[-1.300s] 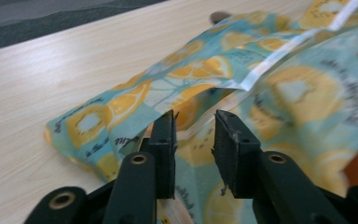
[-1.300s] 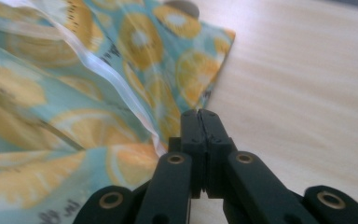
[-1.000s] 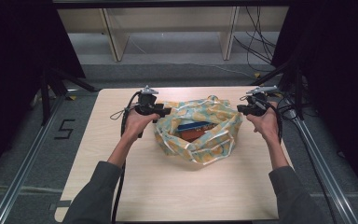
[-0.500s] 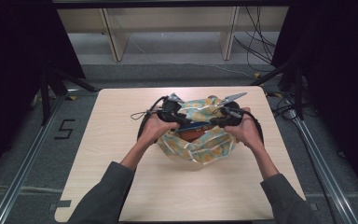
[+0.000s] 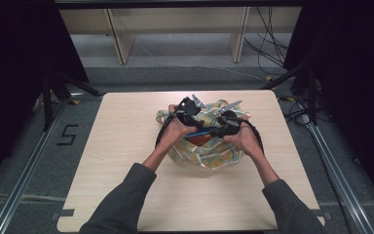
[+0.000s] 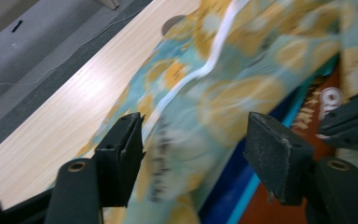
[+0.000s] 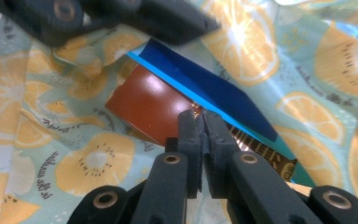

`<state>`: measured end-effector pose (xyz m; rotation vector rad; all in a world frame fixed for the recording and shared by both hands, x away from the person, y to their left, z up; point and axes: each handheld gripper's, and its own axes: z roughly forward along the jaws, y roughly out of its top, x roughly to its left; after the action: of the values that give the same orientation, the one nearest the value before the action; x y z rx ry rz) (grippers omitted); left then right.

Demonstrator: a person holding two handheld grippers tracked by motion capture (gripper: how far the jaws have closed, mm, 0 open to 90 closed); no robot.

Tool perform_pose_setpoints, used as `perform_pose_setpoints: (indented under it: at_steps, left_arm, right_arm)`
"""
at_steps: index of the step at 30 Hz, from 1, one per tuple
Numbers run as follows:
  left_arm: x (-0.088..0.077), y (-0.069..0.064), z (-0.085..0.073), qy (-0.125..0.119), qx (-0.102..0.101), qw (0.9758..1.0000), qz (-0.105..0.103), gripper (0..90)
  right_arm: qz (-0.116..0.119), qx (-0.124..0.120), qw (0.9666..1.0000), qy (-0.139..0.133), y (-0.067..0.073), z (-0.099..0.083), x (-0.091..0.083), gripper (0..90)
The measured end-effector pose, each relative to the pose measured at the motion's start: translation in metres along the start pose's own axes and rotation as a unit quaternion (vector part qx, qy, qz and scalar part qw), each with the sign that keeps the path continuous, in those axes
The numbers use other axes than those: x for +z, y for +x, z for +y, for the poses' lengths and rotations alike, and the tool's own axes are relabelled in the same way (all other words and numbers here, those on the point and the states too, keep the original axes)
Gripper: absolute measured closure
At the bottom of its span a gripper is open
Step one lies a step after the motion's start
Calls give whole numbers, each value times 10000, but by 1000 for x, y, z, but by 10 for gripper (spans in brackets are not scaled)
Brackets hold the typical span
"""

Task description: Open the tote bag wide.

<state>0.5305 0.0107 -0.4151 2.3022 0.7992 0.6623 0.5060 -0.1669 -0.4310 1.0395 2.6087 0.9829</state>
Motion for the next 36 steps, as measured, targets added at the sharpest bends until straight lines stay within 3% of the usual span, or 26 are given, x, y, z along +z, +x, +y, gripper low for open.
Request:
perform_pose_setpoints:
  at_steps: [3, 4, 5, 6, 8, 10, 16, 19, 21, 22, 24, 25, 26, 28, 29, 31, 33, 34, 36]
  left_arm:
    - [6, 8, -4, 132, -150, 9998, -100, 341]
    - [9, 11, -7, 149, -309, 9991, -231, 352]
    - [11, 13, -8, 156, -390, 9984, -382, 463]
    - [13, 15, -9, 174, -359, 9984, -402, 547]
    - [16, 20, -10, 136, -268, 9990, -335, 705]
    - [20, 26, -10, -116, -613, 9974, -373, 864]
    - [26, 46, -7, -267, -1044, 9938, -272, 887]
    - [31, 59, -15, -161, -1405, 9896, -276, 887]
    - [35, 65, -22, -90, -1504, 9883, -230, 886]
    - [36, 66, -25, -103, -1560, 9875, -198, 886]
    - [39, 70, -30, -42, -1673, 9856, -235, 882]
    - [40, 69, -31, -102, -1786, 9834, -298, 874]
    - [39, 69, -31, -125, -1812, 9827, -372, 869]
    - [37, 65, -29, -166, -1683, 9849, -376, 841]
    - [36, 64, -28, -184, -1679, 9849, -391, 818]
    - [32, 61, -25, -211, -1638, 9852, -461, 781]
    - [26, 58, -21, -260, -1610, 9852, -525, 698]
    - [23, 56, -19, -297, -1594, 9849, -605, 673]
    - [17, 54, -16, -314, -1536, 9849, -730, 622]
  right_arm:
    - [16, 61, 10000, 60, -2, -1, 5, 874]
    - [-5, 42, 9999, 140, -2, -1, 5, 873]
    - [-18, 0, 9999, 109, -3, -2, 8, 873]
    - [-15, -83, 9997, 243, -3, -2, 7, 874]
    - [-27, -8, 9995, 326, -2, -3, 8, 874]
    - [-59, -58, 9986, 518, -3, -7, 8, 878]
    - [-60, -139, 9954, 950, 5, -35, 1, 899]
    - [-173, -126, 9921, 1237, 2, -56, 3, 900]
    - [-157, -33, 9903, 1378, -3, -69, 8, 900]
    - [-49, 179, 9910, 1327, -3, -73, 7, 900]
    - [-56, 67, 9917, 1285, -7, -76, 5, 900]
    - [-53, 19, 9911, 1329, -7, -76, 3, 900]
    - [-16, 100, 9910, 1332, -5, -75, 1, 900]
    - [32, 38, 9946, 1040, -3, -69, -7, 900]
    - [6, -39, 9973, 736, -3, -62, -14, 900]
    - [-122, -72, 9993, 357, -6, -50, -25, 900]
    - [-226, 143, 9996, 105, -7, -38, -32, 898]
    - [-268, -23, 9996, -50, -12, -34, -33, 896]
    - [-420, 32, 9990, -172, -21, -25, -34, 890]
